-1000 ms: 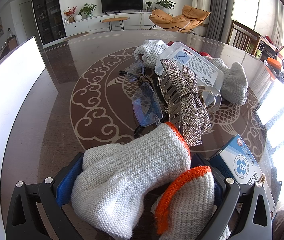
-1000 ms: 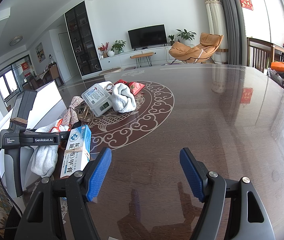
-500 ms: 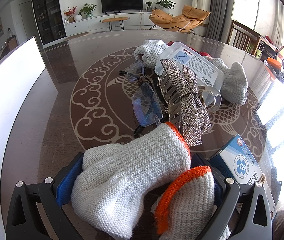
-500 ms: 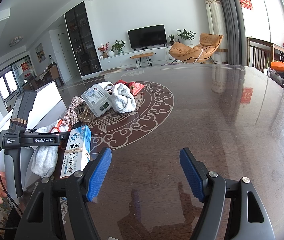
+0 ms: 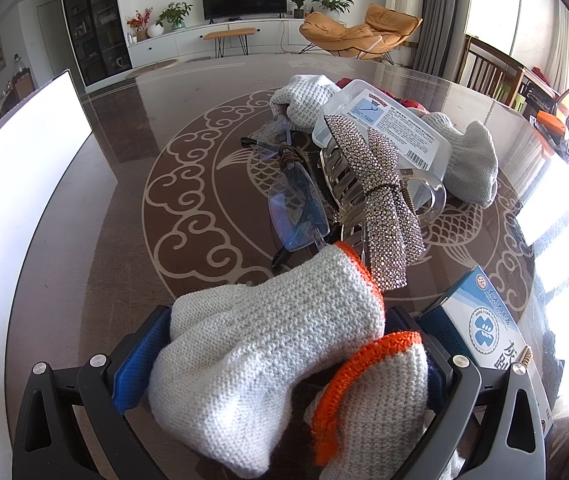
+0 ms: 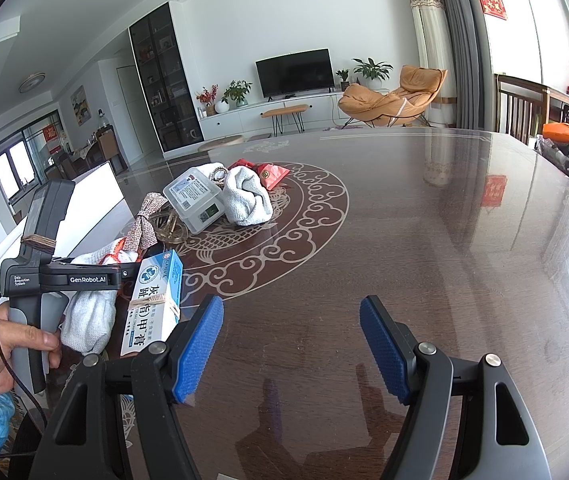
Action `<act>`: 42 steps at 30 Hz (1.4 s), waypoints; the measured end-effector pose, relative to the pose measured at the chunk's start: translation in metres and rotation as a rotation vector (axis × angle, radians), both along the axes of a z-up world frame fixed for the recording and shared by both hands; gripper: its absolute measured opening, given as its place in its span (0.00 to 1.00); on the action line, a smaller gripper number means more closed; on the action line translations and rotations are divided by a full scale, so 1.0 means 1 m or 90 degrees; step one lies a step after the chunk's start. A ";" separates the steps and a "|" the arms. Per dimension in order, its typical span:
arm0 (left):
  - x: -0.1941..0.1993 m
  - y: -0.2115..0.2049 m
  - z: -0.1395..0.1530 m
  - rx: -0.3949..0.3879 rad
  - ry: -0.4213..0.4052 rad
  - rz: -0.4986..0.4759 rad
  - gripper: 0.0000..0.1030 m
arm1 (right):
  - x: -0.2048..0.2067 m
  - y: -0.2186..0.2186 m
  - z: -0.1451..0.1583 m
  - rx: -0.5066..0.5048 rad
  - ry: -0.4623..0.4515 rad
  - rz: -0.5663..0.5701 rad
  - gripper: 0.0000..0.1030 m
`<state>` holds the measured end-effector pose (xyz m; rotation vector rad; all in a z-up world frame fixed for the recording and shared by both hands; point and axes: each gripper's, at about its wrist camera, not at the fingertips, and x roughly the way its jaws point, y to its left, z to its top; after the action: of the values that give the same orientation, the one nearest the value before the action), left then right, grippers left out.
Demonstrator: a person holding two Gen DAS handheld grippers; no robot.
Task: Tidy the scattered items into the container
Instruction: 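Move the left tool over a white orange-cuffed glove while the right tool approaches the medicine box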
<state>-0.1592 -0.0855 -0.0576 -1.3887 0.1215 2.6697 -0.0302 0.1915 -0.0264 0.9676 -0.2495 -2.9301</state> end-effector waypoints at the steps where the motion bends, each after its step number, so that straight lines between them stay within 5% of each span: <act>1: 0.009 -0.004 0.008 0.002 0.025 0.013 1.00 | -0.001 -0.001 0.000 -0.001 0.000 0.001 0.70; 6: 0.055 -0.021 0.050 0.019 0.096 0.029 1.00 | -0.001 -0.003 -0.001 0.001 -0.001 0.001 0.70; 10: 0.071 -0.022 0.064 0.027 0.089 0.030 1.00 | -0.002 -0.002 -0.001 0.001 -0.002 -0.001 0.70; 25: 0.084 0.028 0.032 0.026 -0.009 0.042 1.00 | -0.003 -0.003 -0.002 -0.003 -0.003 -0.001 0.70; 42: 0.077 0.005 0.003 0.064 -0.073 0.089 1.00 | -0.004 -0.003 -0.003 -0.004 0.000 -0.001 0.70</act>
<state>-0.0827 -0.0804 -0.0542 -1.5672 -0.1245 2.6536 -0.0339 0.1882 -0.0293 0.9667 -0.2609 -2.9294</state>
